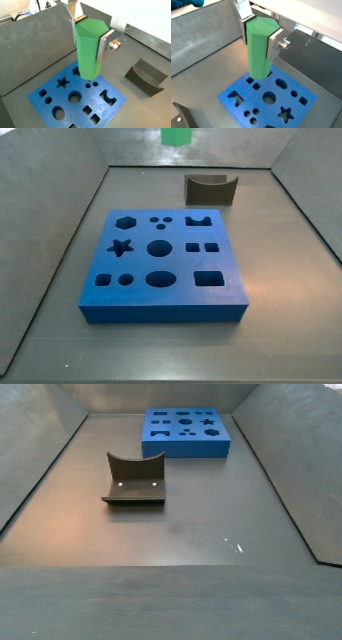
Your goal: Insert the hexagon object.
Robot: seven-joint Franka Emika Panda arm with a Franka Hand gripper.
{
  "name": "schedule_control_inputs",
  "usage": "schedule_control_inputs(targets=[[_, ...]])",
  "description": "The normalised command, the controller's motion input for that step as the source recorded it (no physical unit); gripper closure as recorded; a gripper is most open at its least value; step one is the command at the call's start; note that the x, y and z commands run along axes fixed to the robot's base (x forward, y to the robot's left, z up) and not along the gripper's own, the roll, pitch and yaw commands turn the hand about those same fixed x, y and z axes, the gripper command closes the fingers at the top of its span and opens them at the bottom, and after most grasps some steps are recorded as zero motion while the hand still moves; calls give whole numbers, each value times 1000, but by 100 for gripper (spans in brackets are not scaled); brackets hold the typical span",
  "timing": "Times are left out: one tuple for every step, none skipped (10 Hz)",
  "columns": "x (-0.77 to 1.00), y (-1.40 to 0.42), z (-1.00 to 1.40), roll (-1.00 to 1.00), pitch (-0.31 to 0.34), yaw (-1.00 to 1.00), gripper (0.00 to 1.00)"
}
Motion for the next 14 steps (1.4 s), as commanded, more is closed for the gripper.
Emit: schedule_control_inputs(targets=[[0,160,-1000,0,0,-131,100],[-69,251,-1000,0,-7,-134,100],[-443,360,-1000,-31,-57,-180,100],[-971,471,-957,-63,-154,-237,100],[-974,477,-943,-57,-159,-240,100],[-891,420,-854,-93,-189,-254,100],[-749,237,-797,-100,-220,-240,100],[-834,211,-809,-97,-221,-231,100],[-546,37,-686,-110,-216,-69,100],[0,0,-66,-93,0,0,100],[0,0,-51,0,0,0,100],[0,0,-266,0,0,0,100],[0,0,-234,0,0,3,100],[0,0,0,0,0,23,100]])
